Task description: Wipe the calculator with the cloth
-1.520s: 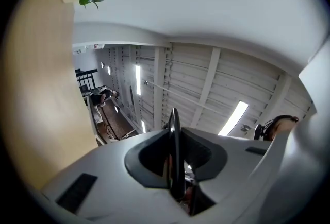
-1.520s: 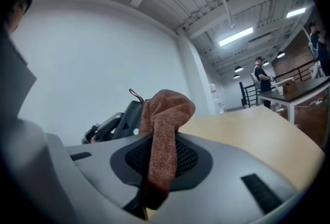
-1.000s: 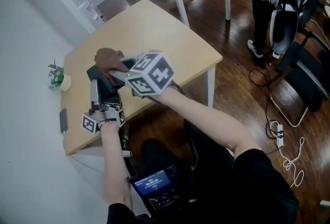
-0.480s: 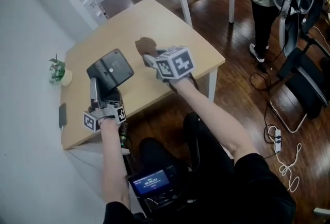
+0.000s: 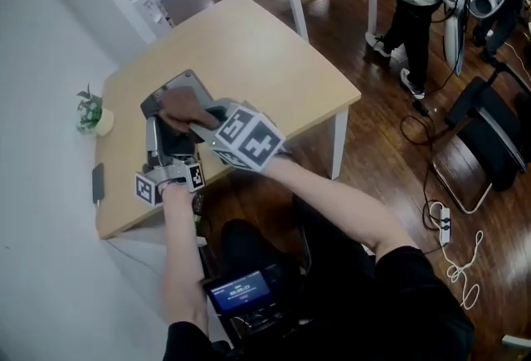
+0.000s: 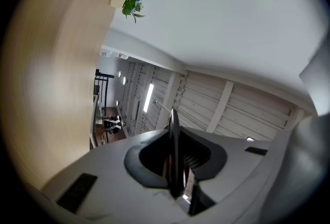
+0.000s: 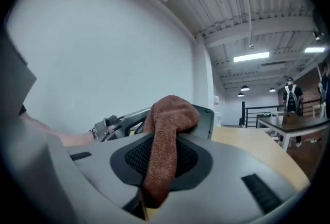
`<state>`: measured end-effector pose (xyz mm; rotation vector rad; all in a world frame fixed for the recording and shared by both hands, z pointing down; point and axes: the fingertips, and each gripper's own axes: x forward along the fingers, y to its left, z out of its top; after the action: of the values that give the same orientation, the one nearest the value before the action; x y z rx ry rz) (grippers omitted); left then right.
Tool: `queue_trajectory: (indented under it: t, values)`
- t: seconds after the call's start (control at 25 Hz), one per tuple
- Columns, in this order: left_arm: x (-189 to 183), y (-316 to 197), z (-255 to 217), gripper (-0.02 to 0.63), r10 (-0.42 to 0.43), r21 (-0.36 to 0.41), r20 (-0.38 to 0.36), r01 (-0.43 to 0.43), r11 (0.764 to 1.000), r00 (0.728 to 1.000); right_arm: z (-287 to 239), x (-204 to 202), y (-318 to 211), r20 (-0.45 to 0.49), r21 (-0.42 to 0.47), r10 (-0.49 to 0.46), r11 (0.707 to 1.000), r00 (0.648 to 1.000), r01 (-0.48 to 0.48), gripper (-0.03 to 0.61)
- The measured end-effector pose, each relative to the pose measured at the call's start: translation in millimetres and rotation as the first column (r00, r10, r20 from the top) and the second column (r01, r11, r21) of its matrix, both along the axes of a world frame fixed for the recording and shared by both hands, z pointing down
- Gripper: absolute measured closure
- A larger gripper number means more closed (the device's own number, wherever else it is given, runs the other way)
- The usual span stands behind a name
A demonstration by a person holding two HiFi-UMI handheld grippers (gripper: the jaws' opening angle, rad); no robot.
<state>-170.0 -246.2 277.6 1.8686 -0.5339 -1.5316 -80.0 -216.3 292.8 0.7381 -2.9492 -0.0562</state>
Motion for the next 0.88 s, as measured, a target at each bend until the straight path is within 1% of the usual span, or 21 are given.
queue_trajectory:
  t: [0.12,0.2,0.24,0.32,0.4,0.44,0.48,0.52,0.6,0.68,0.72,0.8,0.88]
  values:
    - [-3,2,1,0.526,-0.007,-0.006,0.012,0.007,1.000,1.000,14,25,-26,0.025,-0.054,0.077,0.996,0.997,-0.075,0.515]
    - [-4,3,3,0.525,-0.012,-0.009,0.004,0.012,1.000,1.000,26,43,-43,0.016,-0.081,0.131,0.988,0.991,-0.129,0.515]
    - [-5,3,4,0.526,-0.011,-0.006,-0.010,0.011,1.000,1.000,34,54,-53,0.005,-0.096,0.164,0.982,0.986,-0.163,0.517]
    - [-7,4,5,0.549,-0.007,0.005,-0.027,0.007,1.000,1.000,46,77,-70,-0.006,-0.137,0.231,0.964,0.973,-0.229,0.518]
    - [-9,4,7,0.549,-0.011,0.004,-0.011,0.011,1.000,1.000,44,96,-77,0.028,-0.173,0.276,0.948,0.961,-0.267,0.520]
    - [-8,3,8,0.549,-0.012,0.002,-0.001,0.012,1.000,1.000,33,99,-75,0.058,-0.168,0.282,0.948,0.958,-0.269,0.520]
    - [-7,3,9,0.549,-0.012,0.000,0.007,0.012,1.000,1.000,18,97,-69,0.094,-0.147,0.269,0.956,0.958,-0.254,0.520]
    - [-5,2,9,0.548,-0.010,0.000,0.014,0.010,1.000,1.000,-1,89,-59,0.128,-0.114,0.234,0.969,0.964,-0.220,0.520]
    - [2,1,9,0.548,-0.001,0.001,0.032,0.001,1.000,0.999,-33,59,-34,0.155,-0.032,0.117,0.993,0.981,-0.114,0.520]
    - [10,1,8,0.548,0.013,0.005,0.048,-0.013,1.000,0.999,-45,23,-13,0.106,0.033,0.003,0.999,0.994,-0.006,0.518]
    - [14,2,8,0.548,0.019,0.009,0.048,-0.019,1.000,0.999,-44,10,-8,0.065,0.050,-0.030,0.998,0.997,0.026,0.518]
    - [16,4,7,0.548,0.028,0.014,0.033,-0.029,0.999,0.999,-32,0,-12,0.010,0.048,-0.038,0.998,0.999,0.037,0.517]
    - [12,7,9,0.545,0.031,0.013,0.025,-0.031,0.999,0.999,-20,9,-27,0.015,0.005,-0.004,1.000,1.000,0.004,0.517]
